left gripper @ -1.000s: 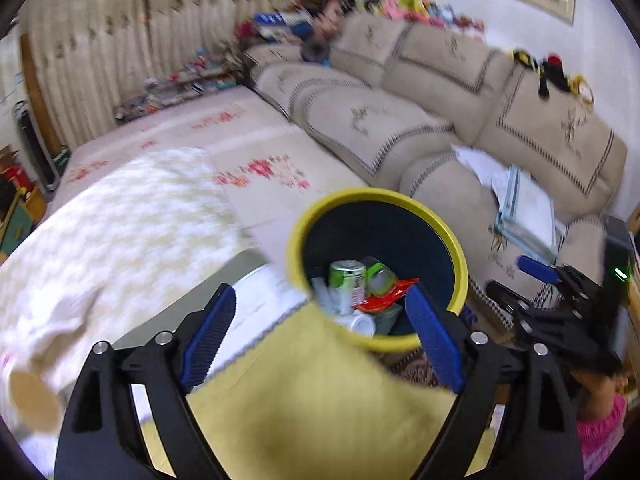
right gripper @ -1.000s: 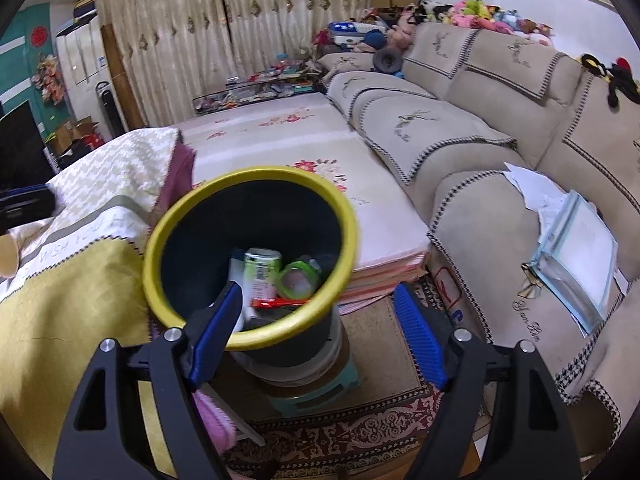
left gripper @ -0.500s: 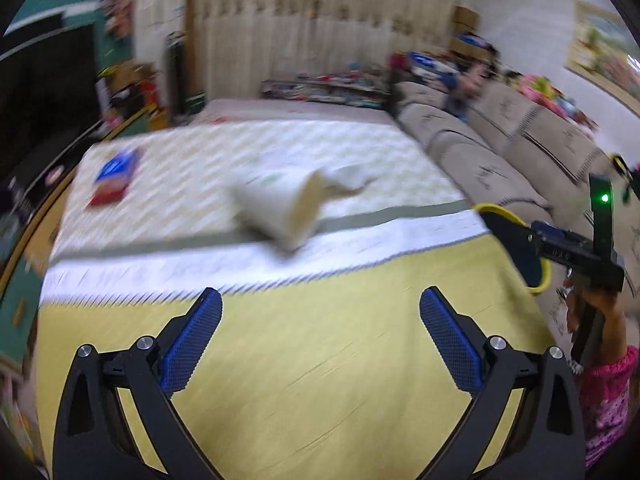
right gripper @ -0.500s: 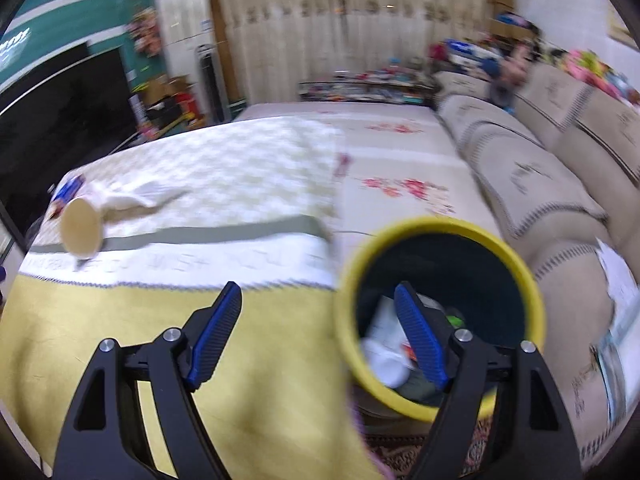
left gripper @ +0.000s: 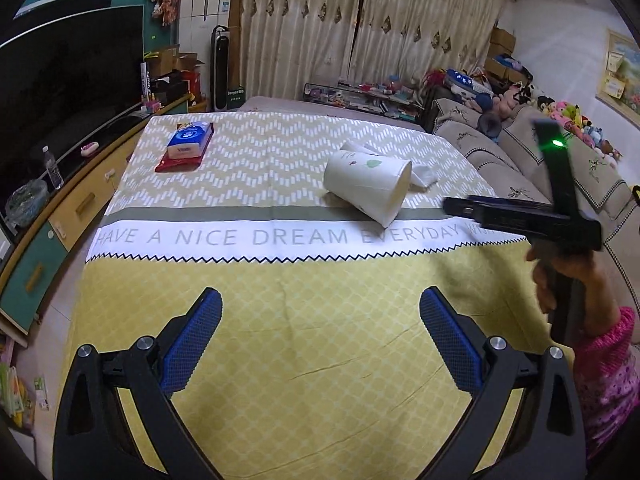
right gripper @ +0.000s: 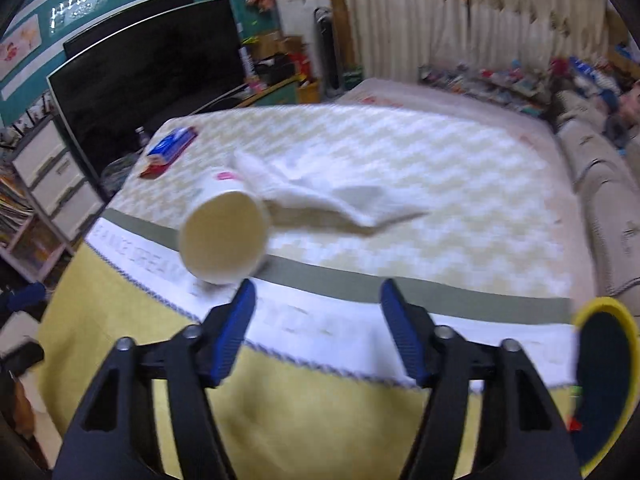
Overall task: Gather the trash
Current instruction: 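Grasp the white paper cup by its rim with the right gripper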
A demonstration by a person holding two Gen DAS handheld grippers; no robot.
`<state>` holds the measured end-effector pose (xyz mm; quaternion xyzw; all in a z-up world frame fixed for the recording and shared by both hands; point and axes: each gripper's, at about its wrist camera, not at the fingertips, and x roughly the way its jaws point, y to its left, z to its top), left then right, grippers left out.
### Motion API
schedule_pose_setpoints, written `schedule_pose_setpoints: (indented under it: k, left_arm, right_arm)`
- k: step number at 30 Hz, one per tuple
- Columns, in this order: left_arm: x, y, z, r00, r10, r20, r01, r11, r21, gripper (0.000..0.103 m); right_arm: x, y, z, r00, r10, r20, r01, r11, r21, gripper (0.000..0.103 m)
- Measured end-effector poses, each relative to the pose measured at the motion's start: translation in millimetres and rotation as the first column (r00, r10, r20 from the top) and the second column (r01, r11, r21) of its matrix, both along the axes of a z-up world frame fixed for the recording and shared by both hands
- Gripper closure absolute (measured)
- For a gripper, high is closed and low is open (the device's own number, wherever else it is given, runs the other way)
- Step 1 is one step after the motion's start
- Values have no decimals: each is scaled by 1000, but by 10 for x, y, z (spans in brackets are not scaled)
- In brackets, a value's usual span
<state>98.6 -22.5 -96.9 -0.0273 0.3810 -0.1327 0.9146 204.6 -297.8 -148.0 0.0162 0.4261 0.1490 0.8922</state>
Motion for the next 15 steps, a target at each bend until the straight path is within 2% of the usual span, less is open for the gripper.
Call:
schedule_pose_setpoints:
  k: [2,15]
  left_arm:
    - [2,15,-4,1000,5,-5,-5,1000,-4,5]
    - [19,143,-64,999,27,-22,-27,999,-17,5]
  right_arm:
    - [114,95,-81,999,19,-28,-18,999,28,51]
    - [507,491,-227,997,60,-47,-59,998,39,51]
